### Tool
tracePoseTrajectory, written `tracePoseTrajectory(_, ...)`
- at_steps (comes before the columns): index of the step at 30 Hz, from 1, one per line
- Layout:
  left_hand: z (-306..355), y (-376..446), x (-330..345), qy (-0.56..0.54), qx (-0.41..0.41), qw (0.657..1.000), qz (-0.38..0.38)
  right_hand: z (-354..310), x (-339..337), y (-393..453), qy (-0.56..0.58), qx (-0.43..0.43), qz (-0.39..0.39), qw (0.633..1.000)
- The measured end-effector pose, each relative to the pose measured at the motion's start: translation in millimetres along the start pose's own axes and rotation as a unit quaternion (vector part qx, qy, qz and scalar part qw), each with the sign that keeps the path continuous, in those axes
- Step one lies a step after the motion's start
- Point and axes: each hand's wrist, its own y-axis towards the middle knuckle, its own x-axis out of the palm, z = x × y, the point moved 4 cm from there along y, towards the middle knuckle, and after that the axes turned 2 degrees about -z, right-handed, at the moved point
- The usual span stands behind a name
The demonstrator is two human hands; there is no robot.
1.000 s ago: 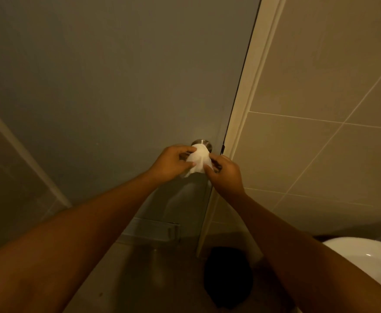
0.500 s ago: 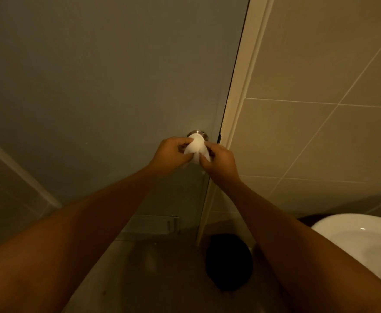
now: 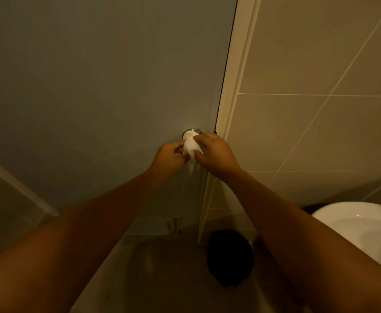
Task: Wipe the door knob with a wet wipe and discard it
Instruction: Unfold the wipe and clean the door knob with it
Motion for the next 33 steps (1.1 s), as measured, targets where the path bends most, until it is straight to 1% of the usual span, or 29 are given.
tracePoseTrajectory(2, 2, -2, -1, 0.001, 0.027, 0.999, 0.017, 1, 2, -2, 0.016, 0.006, 0.011, 1.0)
tracePoseTrajectory(4, 7, -3, -3, 0.014, 0.063, 0.997, 0.03, 5, 8, -10, 0.084, 0.042, 0.04, 0.995)
tracePoseTrajectory(7, 12, 0, -6, 0.048, 0.12, 0.991, 0.022, 9, 21, -22, 0.192, 0.105, 0.065, 0.974)
tracePoseTrajectory(10, 14, -1, -6, 0.049, 0.134, 0.99, 0.017, 11, 28, -23, 0.202, 0.122, 0.068, 0.969)
tracePoseTrajectory(12, 12, 0, -5, 0.033, 0.113, 0.992, 0.035, 11, 25, -21, 0.19, 0.117, 0.058, 0.973)
tracePoseTrajectory(13, 9, 1, -5, 0.005, 0.085, 0.996, 0.04, 10, 21, -19, 0.174, 0.105, 0.054, 0.978)
tracePoseTrajectory(15, 0, 2, -2, -0.066, 0.01, 0.998, 0.02, 7, 12, -13, 0.115, 0.075, 0.05, 0.989)
tracePoseTrajectory(17, -9, 3, 1, -0.117, -0.049, 0.992, -0.003, 3, 6, -6, 0.058, 0.042, 0.038, 0.997)
tracePoseTrajectory(19, -14, 0, 5, -0.187, -0.087, 0.978, 0.009, 0, 4, -1, 0.029, 0.021, 0.02, 0.999)
tracePoseTrajectory(20, -15, -1, 6, -0.204, -0.092, 0.974, 0.019, -2, 4, 0, 0.022, 0.016, 0.015, 1.0)
tracePoseTrajectory(21, -14, -2, 6, -0.194, -0.08, 0.977, 0.032, -2, 5, -1, 0.023, 0.017, 0.012, 1.0)
tracePoseTrajectory(23, -7, -4, 4, -0.149, -0.028, 0.987, 0.055, 0, 8, -5, 0.047, 0.032, 0.026, 0.998)
tracePoseTrajectory(26, 10, -7, -5, -0.085, 0.053, 0.992, 0.073, 9, 17, -12, 0.139, 0.093, 0.073, 0.983)
tracePoseTrajectory(28, 20, -7, -9, -0.012, 0.093, 0.994, 0.06, 9, 23, -16, 0.205, 0.129, 0.083, 0.967)
tracePoseTrajectory(30, 24, -5, -10, 0.029, 0.106, 0.993, 0.047, 9, 26, -18, 0.231, 0.142, 0.089, 0.958)
tracePoseTrajectory(31, 23, -4, -10, 0.029, 0.101, 0.993, 0.046, 10, 25, -19, 0.232, 0.147, 0.09, 0.957)
tracePoseTrajectory(33, 18, -4, -10, -0.012, 0.067, 0.996, 0.056, 12, 22, -18, 0.22, 0.156, 0.089, 0.959)
